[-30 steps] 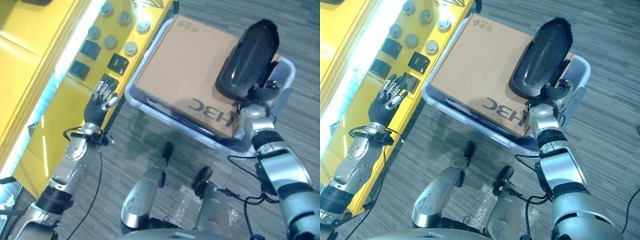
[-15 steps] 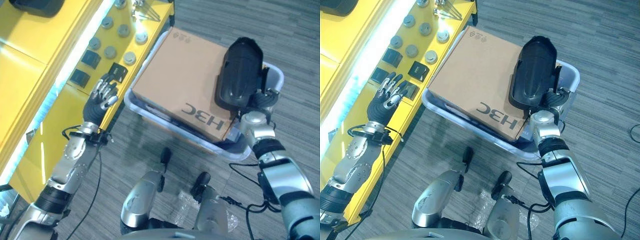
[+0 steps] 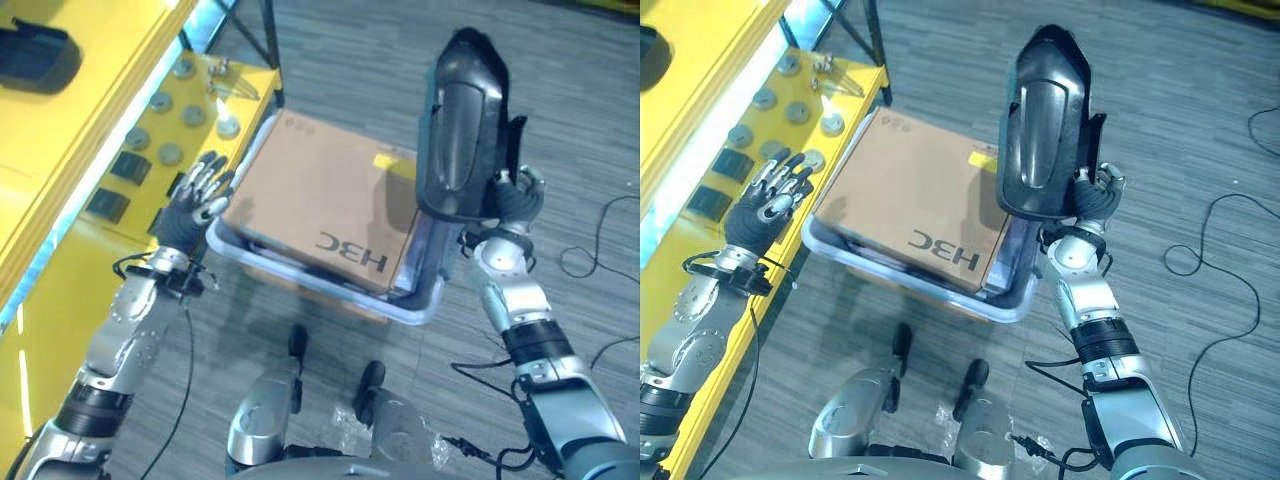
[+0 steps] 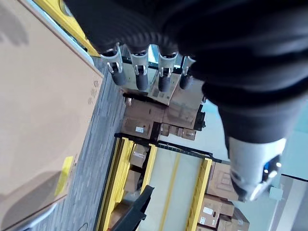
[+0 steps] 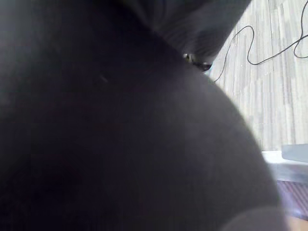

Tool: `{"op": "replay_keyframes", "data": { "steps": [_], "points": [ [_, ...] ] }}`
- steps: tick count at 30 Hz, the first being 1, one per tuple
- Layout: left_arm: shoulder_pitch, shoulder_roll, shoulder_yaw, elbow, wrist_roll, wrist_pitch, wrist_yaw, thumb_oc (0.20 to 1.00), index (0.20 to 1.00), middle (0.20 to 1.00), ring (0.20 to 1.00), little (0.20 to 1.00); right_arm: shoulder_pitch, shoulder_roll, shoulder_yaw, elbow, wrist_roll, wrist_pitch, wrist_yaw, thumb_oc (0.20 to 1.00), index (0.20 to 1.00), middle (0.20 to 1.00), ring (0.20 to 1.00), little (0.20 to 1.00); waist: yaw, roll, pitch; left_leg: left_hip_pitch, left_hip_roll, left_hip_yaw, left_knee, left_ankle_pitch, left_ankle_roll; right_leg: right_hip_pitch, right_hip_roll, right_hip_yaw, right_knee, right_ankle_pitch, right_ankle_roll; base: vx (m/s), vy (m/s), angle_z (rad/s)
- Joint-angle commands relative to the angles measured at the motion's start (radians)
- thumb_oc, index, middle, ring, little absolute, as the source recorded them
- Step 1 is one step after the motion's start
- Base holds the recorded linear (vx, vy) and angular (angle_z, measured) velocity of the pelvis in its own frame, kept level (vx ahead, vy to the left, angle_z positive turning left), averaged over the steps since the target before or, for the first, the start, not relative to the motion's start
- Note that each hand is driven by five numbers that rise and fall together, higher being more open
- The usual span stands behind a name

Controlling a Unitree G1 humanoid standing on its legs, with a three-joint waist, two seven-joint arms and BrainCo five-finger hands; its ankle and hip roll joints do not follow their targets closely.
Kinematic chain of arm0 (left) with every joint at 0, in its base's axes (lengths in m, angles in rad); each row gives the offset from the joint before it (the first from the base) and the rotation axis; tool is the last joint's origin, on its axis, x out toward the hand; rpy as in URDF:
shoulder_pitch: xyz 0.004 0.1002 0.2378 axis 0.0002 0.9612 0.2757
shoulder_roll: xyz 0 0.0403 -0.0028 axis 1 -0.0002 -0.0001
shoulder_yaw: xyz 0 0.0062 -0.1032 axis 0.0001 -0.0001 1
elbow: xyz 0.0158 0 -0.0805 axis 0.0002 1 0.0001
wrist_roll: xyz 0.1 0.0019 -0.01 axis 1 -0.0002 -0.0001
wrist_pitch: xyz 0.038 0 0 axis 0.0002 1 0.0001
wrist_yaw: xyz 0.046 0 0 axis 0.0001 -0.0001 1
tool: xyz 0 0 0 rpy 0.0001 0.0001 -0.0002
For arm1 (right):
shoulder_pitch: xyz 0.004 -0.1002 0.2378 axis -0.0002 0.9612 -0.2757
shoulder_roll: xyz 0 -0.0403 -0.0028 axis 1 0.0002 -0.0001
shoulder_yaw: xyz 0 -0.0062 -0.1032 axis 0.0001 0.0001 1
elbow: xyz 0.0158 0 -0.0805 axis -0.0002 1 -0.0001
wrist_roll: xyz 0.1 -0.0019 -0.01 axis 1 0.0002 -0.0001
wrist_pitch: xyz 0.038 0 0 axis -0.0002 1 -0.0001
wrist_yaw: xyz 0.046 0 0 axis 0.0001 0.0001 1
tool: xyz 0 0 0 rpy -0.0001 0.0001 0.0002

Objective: Move parts from the plastic box to the shelf.

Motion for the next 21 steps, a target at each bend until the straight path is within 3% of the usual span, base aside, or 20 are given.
{"op": "replay_keyframes", "data": {
  "steps": [1,5,10,15,21],
  "points": [
    [-0.065,-0.033,-0.077,0.015,-0.055,0.057,-0.065,1.0,1.0,1.0,1.0,1.0,-0.03,-0.008,0.033,-0.062,-0.058,-0.033,-0.03,0.2,0.2,0.2,0.2,0.2,-0.005,-0.04,-0.081,0.02,0.026,0.023,0.066,-0.111,-0.012,0.046,-0.03,0.044,-0.16,0.112,0.04,0.05,-0.052,-0.08],
    [-0.115,-0.07,-0.143,0.035,-0.084,0.119,-0.071,1.0,1.0,1.0,1.0,1.0,-0.001,0.012,0.051,-0.098,-0.087,-0.032,-0.03,0.2,0.2,0.2,0.2,0.2,-0.028,-0.05,-0.128,0.053,0.037,0.038,0.043,-0.105,-0.015,0.069,-0.02,0.059,-0.182,0.117,0.041,0.04,-0.041,-0.11],
    [-0.231,-0.165,-0.253,0.139,-0.117,0.218,-0.001,1.0,1.0,1.0,1.0,1.0,0.019,0.052,0.115,-0.129,-0.179,-0.031,-0.031,0.2,0.2,0.2,0.2,0.2,-0.07,-0.062,-0.22,0.111,0.053,0.069,0.003,-0.098,-0.022,0.101,-0.002,0.085,-0.215,0.124,0.045,0.08,-0.042,-0.23],
    [-0.284,-0.23,-0.292,0.234,-0.209,0.256,0.092,1.0,1.0,1.0,1.0,1.0,0.004,0.065,0.169,-0.138,-0.27,-0.013,-0.028,0.2,0.2,0.2,0.2,0.2,-0.094,-0.066,-0.265,0.142,0.063,0.091,-0.01,-0.099,-0.027,0.12,0.011,0.106,-0.234,0.124,0.044,0.04,-0.036,-0.18],
    [-0.344,-0.294,-0.308,0.345,-0.316,0.301,0.112,1.0,1.0,1.0,1.0,1.0,-0.047,0.055,0.221,-0.132,-0.34,0.008,-0.035,0.2,0.2,0.2,0.2,0.2,-0.115,-0.071,-0.302,0.166,0.074,0.116,-0.017,-0.103,-0.034,0.133,0.023,0.122,-0.248,0.122,0.043,0.01,-0.043,-0.12]
  ]
}}
